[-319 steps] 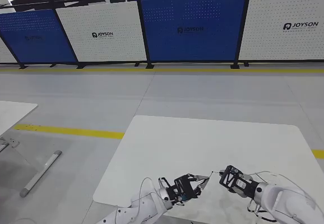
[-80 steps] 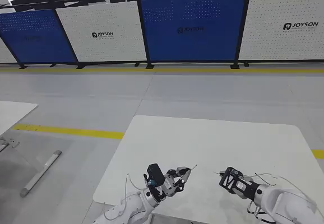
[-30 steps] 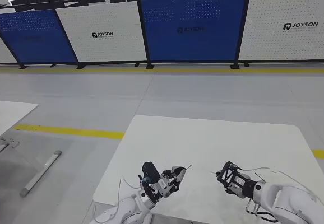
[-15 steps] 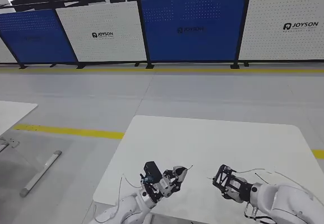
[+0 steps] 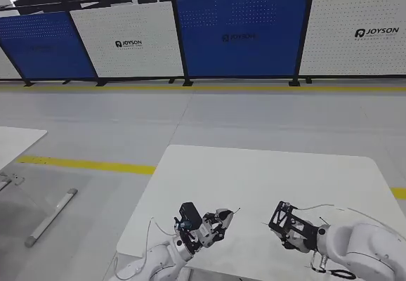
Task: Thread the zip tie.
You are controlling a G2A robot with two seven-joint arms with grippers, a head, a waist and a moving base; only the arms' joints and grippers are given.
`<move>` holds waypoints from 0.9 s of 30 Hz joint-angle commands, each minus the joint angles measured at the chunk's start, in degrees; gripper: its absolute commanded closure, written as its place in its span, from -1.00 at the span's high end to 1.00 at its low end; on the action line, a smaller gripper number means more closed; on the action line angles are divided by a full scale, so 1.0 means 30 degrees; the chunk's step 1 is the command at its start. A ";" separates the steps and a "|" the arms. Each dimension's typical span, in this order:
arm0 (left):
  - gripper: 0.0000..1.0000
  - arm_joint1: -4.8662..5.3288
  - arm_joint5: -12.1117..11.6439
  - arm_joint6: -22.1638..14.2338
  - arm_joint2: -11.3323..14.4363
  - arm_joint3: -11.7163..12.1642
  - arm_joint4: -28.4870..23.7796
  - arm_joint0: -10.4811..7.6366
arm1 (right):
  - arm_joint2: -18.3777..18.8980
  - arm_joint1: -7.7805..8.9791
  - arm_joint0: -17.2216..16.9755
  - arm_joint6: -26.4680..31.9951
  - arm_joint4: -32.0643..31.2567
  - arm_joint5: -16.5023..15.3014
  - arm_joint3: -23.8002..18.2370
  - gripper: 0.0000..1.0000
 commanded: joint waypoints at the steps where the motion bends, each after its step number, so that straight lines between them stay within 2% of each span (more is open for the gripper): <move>1: -1.00 0.0000 0.0000 0.0000 0.0000 0.0000 0.0000 0.0000 | 0.0018 -0.0007 -0.0034 -0.0096 0.0051 0.0054 0.0038 -1.00; 2: -1.00 -0.0004 0.0063 -0.0057 -0.0005 0.0004 0.0011 -0.0016 | 0.0082 -0.0037 -0.0132 -0.0194 0.0461 0.0193 0.0254 -1.00; 4: -1.00 -0.0042 0.0637 -0.0302 -0.0007 -0.0063 0.0363 -0.0113 | 0.0267 -0.0090 0.0193 0.0964 0.1291 0.0021 0.0436 -1.00; 7: -1.00 -0.0060 0.1016 -0.0303 -0.0004 -0.0118 0.1094 -0.0156 | 0.0493 -0.0259 0.0888 0.2909 0.3165 0.0156 0.0401 -1.00; 9: -1.00 -0.0061 0.1287 -0.0207 -0.0034 -0.0171 0.1598 -0.0109 | 0.0445 -0.0409 0.1448 0.4654 0.4049 0.0560 0.0438 -1.00; 12: -1.00 -0.0047 0.1409 -0.0149 -0.0109 -0.0295 0.2152 -0.0062 | 0.0262 -0.0704 0.2241 0.6224 0.4971 0.1178 0.0536 -1.00; 14: -1.00 -0.0022 0.1272 -0.0321 -0.0167 -0.0361 0.2348 0.0008 | 0.0130 -0.0888 0.2618 0.6735 0.5338 0.1532 0.0557 -1.00; 18: -1.00 0.0061 0.0261 -0.1001 -0.0175 -0.0532 0.2584 0.0150 | -0.0254 -0.1250 0.3196 0.7509 0.5604 0.2053 0.0407 -1.00; 27: -1.00 0.0059 0.0276 -0.0961 -0.0201 -0.0652 0.2550 0.0174 | -0.0284 -0.1276 0.3222 0.7515 0.5609 0.2058 0.0390 -1.00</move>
